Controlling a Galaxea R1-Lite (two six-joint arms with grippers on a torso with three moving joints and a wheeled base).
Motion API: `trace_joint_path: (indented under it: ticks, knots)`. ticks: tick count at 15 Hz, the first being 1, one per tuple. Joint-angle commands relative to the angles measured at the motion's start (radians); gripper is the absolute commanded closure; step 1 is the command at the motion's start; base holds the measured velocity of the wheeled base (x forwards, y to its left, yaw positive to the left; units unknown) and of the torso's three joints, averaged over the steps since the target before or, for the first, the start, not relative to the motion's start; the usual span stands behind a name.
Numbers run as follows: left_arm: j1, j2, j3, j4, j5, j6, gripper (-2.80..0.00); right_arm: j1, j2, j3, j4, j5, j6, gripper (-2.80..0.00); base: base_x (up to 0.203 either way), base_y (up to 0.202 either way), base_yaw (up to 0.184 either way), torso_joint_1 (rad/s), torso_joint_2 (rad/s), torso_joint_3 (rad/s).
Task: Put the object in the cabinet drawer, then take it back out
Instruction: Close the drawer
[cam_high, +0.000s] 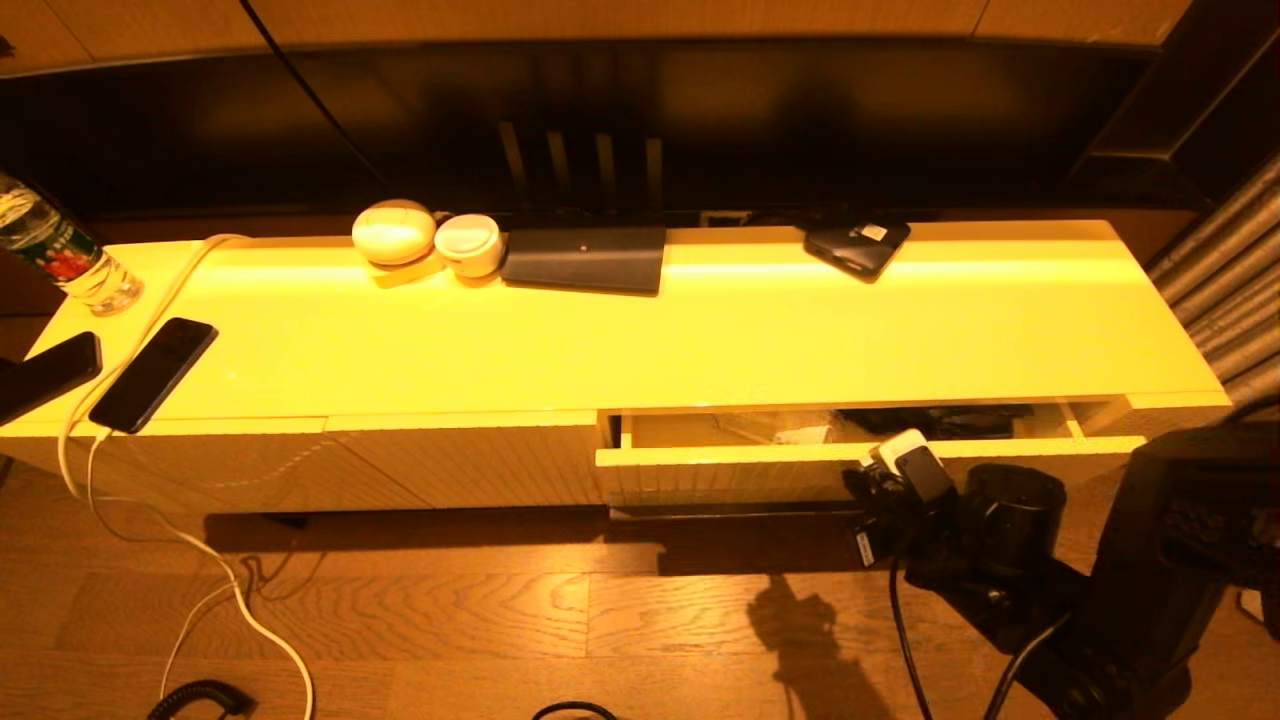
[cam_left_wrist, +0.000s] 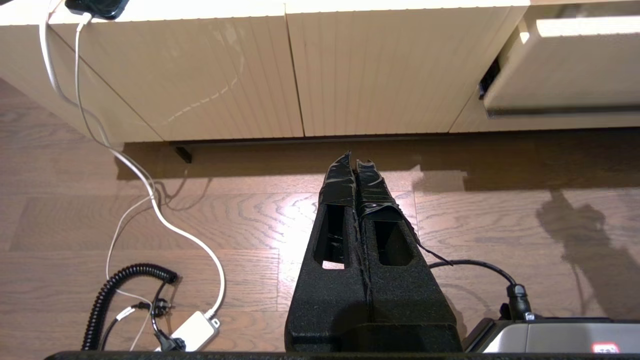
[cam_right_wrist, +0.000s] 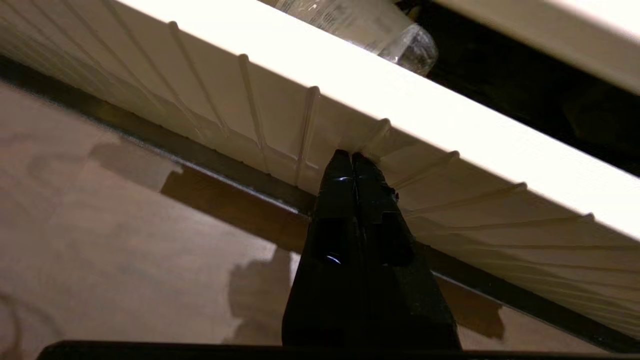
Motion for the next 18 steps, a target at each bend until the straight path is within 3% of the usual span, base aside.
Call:
trace_joint_path:
  ticks: [1,9,18]
  knots:
    - [0.000,0.000,0.003,0.000,0.001,0.000,0.00,-0.006,0.034,-0.044,-0.009,-0.002,-0.002,0.00,0.000,0.000,0.000,0.000,0.00,0.000]
    - [0.000,0.000,0.002,0.000,0.001,0.000,0.00,-0.041,0.073,-0.152,-0.009,-0.002,-0.003,0.00,0.000,0.000,0.000,0.000,0.00,0.000]
    - [0.000,0.000,0.003,0.000,0.001,0.000,0.00,-0.047,0.022,-0.170,0.053,-0.004,-0.001,0.00,0.000,0.000,0.000,0.000,0.00,0.000]
